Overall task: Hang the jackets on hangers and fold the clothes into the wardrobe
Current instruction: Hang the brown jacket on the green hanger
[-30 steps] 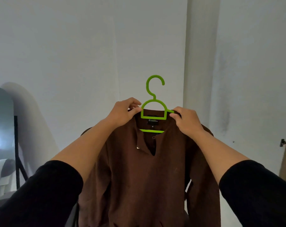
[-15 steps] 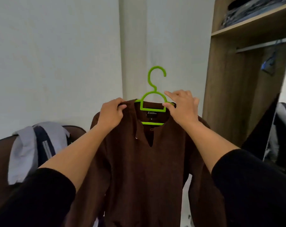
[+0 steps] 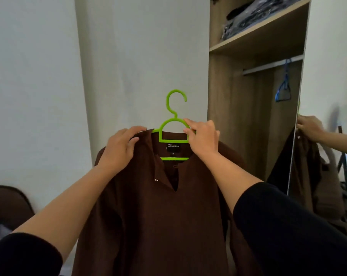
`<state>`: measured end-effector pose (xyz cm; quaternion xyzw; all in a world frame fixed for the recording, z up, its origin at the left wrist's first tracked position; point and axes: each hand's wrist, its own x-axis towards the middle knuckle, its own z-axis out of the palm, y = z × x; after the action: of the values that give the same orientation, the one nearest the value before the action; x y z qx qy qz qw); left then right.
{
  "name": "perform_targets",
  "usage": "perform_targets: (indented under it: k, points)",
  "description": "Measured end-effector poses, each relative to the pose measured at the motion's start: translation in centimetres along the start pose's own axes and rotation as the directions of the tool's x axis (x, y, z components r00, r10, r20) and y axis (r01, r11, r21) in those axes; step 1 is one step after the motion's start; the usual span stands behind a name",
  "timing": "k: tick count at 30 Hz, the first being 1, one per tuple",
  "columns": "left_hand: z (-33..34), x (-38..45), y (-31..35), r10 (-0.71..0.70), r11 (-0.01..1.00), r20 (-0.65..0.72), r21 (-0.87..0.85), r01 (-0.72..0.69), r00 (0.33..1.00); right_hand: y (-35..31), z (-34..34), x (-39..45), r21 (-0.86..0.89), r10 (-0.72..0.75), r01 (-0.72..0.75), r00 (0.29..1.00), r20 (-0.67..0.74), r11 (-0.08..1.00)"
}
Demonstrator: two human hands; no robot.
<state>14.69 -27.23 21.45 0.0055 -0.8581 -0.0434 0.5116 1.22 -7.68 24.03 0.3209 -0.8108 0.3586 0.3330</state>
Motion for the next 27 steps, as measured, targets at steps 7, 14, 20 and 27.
perform_targets:
  k: [7,14,20,27]
  points:
    - [6.2,3.7,-0.7,0.008,0.998,0.016,0.069,-0.009,1.000,4.3,2.5,5.1,0.034,0.068,-0.067,0.998,-0.017,0.997]
    - [13.8,10.3,-2.2,0.062,0.996,-0.043,0.060,-0.059,0.997,8.5,4.5,11.2,-0.008,0.138,-0.140,0.985,-0.105,0.990]
    - [20.6,18.9,-1.9,0.060,0.998,-0.056,0.029,-0.058,0.997,11.9,4.6,18.0,-0.298,0.103,-0.160,0.975,-0.198,0.941]
    - [28.1,28.1,1.8,0.062,0.998,-0.016,-0.016,-0.062,0.998,15.9,0.6,22.7,-0.656,-0.034,-0.230,0.931,-0.364,0.719]
